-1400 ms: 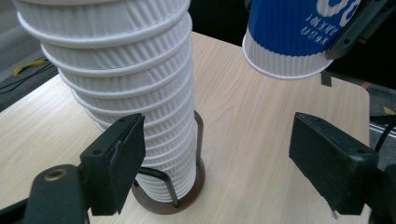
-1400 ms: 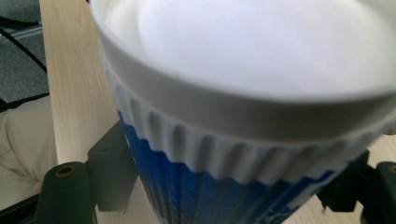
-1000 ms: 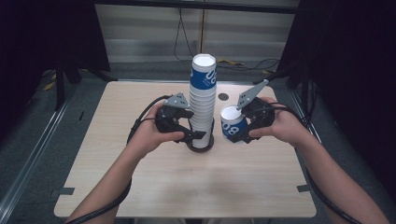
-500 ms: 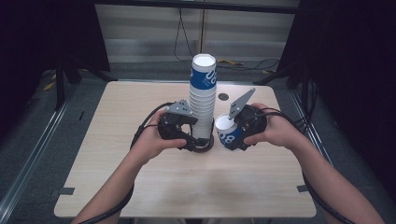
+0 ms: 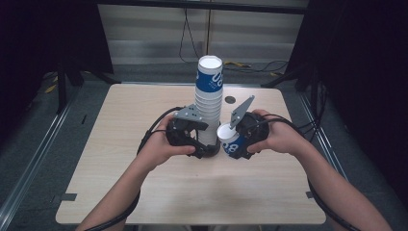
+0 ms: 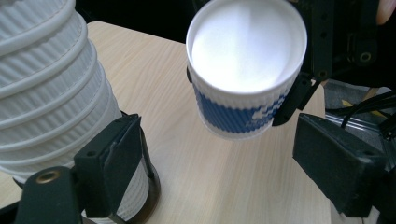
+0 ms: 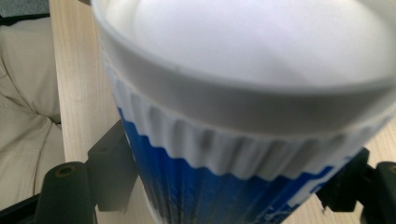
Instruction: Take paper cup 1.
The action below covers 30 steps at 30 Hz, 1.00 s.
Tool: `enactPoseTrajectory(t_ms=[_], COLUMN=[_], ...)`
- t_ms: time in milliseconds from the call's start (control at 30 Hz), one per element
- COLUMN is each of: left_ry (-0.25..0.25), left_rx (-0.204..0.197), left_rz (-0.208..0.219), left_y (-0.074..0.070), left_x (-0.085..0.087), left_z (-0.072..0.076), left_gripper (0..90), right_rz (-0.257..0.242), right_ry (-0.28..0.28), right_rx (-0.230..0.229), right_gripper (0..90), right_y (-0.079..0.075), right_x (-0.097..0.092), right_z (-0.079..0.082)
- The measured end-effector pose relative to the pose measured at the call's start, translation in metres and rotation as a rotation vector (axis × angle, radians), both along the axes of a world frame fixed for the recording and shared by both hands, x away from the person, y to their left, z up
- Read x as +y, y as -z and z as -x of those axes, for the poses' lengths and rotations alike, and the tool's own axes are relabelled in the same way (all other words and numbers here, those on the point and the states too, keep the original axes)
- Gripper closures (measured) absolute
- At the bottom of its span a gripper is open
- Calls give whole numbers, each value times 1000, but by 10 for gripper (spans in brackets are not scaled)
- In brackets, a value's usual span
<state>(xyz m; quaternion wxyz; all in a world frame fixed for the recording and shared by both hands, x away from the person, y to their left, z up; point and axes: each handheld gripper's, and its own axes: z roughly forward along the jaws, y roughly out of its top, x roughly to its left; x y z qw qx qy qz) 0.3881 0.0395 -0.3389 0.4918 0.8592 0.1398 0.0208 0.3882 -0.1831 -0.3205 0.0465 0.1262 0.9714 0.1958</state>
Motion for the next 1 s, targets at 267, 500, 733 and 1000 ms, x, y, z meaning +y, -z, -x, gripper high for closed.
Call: enactPoseTrajectory(t_ms=[267,500,733,1000], left_ry=[14,18,25,31], left_rx=[14,16,26,32], left_rz=[7,7,5,-2], left_y=[5,9,13,16], left_x=[-8,-12,-17,-19], left_z=[1,1,1,-1], left_gripper=[160,160,160,160], right_rz=[0,4,21,43], right_ry=[-20,-34,-43,-57], right_rx=[9,4,23,34], right_gripper=[210,210,210,210], right_y=[10,12,16,21], right_x=[4,6,8,12], right_z=[0,1,2,1])
